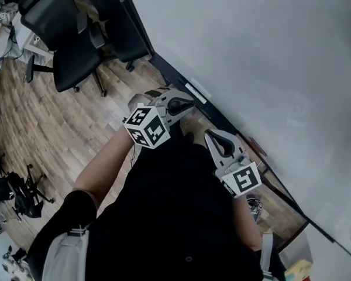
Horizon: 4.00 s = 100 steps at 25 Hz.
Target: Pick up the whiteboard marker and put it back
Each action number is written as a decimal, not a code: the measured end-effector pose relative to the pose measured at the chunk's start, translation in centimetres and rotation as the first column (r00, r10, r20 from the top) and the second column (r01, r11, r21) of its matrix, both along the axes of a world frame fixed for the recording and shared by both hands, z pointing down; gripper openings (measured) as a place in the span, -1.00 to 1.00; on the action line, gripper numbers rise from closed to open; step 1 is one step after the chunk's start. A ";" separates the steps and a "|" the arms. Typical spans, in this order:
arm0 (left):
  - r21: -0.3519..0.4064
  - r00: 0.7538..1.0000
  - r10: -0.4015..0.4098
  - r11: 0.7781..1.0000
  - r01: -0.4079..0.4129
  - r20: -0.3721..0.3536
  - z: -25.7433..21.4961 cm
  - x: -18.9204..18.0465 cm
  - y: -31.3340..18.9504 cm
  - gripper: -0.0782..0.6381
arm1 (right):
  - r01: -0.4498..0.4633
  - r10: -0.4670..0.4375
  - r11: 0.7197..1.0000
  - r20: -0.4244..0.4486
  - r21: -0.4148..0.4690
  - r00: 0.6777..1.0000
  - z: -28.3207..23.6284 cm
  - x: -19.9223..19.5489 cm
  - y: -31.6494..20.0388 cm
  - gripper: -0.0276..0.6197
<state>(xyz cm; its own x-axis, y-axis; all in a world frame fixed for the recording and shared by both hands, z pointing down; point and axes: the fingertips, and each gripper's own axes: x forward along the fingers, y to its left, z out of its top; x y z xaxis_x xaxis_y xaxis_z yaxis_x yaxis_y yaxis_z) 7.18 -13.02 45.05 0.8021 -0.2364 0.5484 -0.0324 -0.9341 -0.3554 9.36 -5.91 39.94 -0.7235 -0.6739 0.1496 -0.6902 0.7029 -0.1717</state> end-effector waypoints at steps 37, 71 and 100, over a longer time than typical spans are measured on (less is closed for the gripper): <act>0.194 0.865 0.130 0.948 -0.251 0.484 12.3 1.2 -4.7 -0.43 | -0.052 0.051 0.996 -0.012 -0.067 0.999 1.7 1.9 0.0 -0.85; 0.203 0.895 0.162 0.943 -0.265 0.416 8.9 1.2 -1.8 -0.59 | -0.039 0.038 0.998 -0.014 -0.053 0.999 2.0 1.6 -0.1 -0.85; -0.273 0.775 -0.199 0.961 0.036 -0.599 -16.0 -4.1 1.7 -0.59 | -0.070 0.075 0.989 -0.030 0.133 0.997 -4.9 3.2 -1.9 -0.85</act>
